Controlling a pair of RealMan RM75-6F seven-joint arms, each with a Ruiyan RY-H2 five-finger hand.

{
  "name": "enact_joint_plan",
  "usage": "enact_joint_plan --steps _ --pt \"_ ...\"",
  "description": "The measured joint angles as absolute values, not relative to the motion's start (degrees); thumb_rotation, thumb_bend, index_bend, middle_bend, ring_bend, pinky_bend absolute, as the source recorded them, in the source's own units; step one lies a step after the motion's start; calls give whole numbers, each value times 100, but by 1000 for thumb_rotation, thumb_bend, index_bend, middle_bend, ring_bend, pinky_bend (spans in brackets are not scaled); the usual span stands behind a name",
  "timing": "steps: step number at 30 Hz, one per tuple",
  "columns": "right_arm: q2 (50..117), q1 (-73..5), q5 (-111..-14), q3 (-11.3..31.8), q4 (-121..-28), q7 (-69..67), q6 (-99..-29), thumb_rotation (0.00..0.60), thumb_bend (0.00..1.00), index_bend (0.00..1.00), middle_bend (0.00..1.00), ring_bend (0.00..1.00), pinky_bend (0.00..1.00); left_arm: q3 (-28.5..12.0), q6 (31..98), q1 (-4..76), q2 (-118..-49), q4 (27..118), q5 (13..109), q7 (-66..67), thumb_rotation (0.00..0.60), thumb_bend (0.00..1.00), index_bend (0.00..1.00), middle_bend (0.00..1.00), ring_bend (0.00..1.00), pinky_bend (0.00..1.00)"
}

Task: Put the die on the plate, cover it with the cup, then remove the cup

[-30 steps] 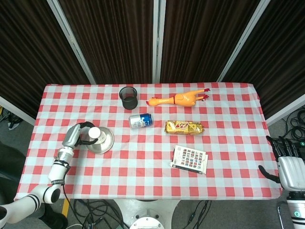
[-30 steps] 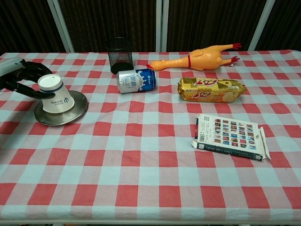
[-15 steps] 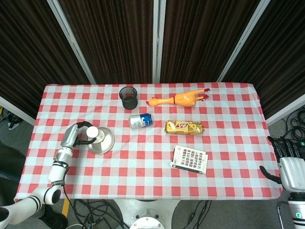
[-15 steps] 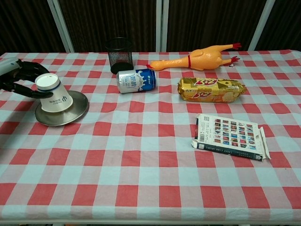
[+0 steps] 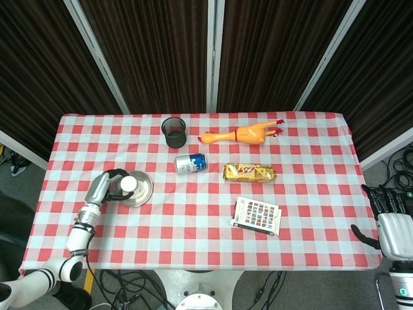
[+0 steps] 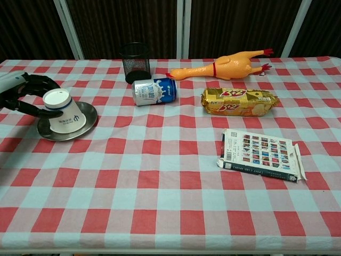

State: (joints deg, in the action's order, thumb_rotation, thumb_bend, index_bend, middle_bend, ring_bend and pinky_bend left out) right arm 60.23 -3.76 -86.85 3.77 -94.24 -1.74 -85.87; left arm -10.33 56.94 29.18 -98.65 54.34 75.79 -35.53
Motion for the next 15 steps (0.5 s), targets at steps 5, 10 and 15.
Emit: enact_joint_plan --steps 5,10,15 --pt "6029 -372 -8705 364 -9433 -175 -8592 600 139 81 164 0 27 -1242 5431 2955 -9938 5139 7216 -3507 600 266 509 398 258 186" --pt "6046 -359 -8707 341 -9422 -184 -8581 600 138 81 164 0 27 -1102 5509 2912 -9845 5454 7423 -3513 600 264 510 398 258 186" --pt "6034 -363 -8672 356 -9418 -191 -8563 600 139 81 164 0 27 -969 5558 2886 -9669 5860 7610 -3494 600 264 511 396 258 185"
